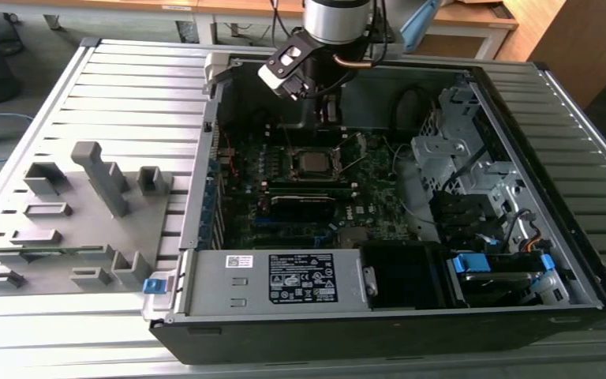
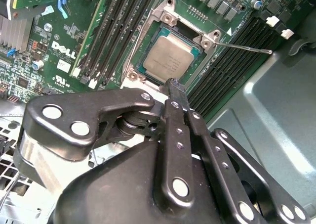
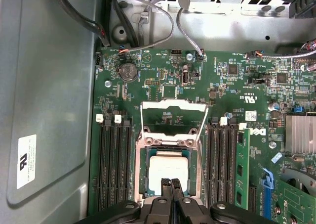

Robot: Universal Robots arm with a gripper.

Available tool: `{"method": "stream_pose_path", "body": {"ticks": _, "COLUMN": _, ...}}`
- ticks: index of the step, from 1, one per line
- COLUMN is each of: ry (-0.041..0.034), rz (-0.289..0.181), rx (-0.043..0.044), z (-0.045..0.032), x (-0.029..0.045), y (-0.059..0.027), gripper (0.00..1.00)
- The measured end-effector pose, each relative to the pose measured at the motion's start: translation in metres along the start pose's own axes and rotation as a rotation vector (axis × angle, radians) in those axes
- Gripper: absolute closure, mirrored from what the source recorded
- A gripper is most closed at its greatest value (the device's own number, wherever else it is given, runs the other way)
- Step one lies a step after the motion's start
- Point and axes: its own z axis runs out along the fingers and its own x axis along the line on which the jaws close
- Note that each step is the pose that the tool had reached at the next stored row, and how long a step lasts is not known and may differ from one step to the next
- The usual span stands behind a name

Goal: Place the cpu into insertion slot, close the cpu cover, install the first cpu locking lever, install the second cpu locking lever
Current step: 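Close the cpu cover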

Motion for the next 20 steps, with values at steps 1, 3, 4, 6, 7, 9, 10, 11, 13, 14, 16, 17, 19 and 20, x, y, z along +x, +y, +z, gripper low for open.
{"method": "stream_pose_path", "body": {"ticks": 1, "ry": 0.0, "rz": 0.0, "rx": 0.0, "z": 0.0, "x": 0.0, "y": 0.0006, "gripper": 0.89}}
{"method": "stream_pose_path", "body": {"ticks": 3, "ry": 0.0, "rz": 0.0, "rx": 0.0, "z": 0.0001, "x": 0.0, "y": 0.0019, "gripper": 0.89}}
{"method": "stream_pose_path", "body": {"ticks": 4, "ry": 0.0, "rz": 0.0, "rx": 0.0, "z": 0.0001, "x": -0.0001, "y": 0.0027, "gripper": 0.89}}
{"method": "stream_pose_path", "body": {"ticks": 6, "ry": 0.0, "rz": 0.0, "rx": 0.0, "z": 0.0002, "x": -0.0001, "y": 0.0043, "gripper": 0.89}}
{"method": "stream_pose_path", "body": {"ticks": 7, "ry": 0.0, "rz": 0.0, "rx": 0.0, "z": 0.0002, "x": -0.0001, "y": 0.0051, "gripper": 0.89}}
{"method": "stream_pose_path", "body": {"ticks": 9, "ry": 0.0001, "rz": 0.0, "rx": -0.0001, "z": 0.0003, "x": -0.0001, "y": 0.0064, "gripper": 0.89}}
{"method": "stream_pose_path", "body": {"ticks": 10, "ry": 0.0, "rz": 0.0, "rx": 0.0, "z": 0.0003, "x": -0.0001, "y": 0.0073, "gripper": 0.89}}
{"method": "stream_pose_path", "body": {"ticks": 11, "ry": 0.0, "rz": 0.0, "rx": 0.0, "z": 0.0004, "x": -0.0001, "y": 0.0081, "gripper": 0.89}}
{"method": "stream_pose_path", "body": {"ticks": 13, "ry": -0.0001, "rz": 0.0, "rx": 0.0, "z": 0.0004, "x": -0.0002, "y": 0.0102, "gripper": 0.89}}
{"method": "stream_pose_path", "body": {"ticks": 14, "ry": 0.0, "rz": 0.0, "rx": 0.0, "z": 0.0005, "x": -0.0002, "y": 0.0114, "gripper": 0.89}}
{"method": "stream_pose_path", "body": {"ticks": 16, "ry": 0.0, "rz": 0.0, "rx": 0.0, "z": 0.0006, "x": -0.0002, "y": 0.0137, "gripper": 0.89}}
{"method": "stream_pose_path", "body": {"ticks": 17, "ry": 0.0, "rz": 0.0, "rx": 0.0, "z": 0.0007, "x": -0.0002, "y": 0.0148, "gripper": 0.89}}
{"method": "stream_pose_path", "body": {"ticks": 19, "ry": 0.0001, "rz": 0.0, "rx": 0.0, "z": 0.0008, "x": -0.0003, "y": 0.0161, "gripper": 0.89}}
{"method": "stream_pose_path", "body": {"ticks": 20, "ry": 0.0001, "rz": 0.0, "rx": 0.0, "z": 0.0008, "x": -0.0003, "y": 0.0162, "gripper": 0.89}}
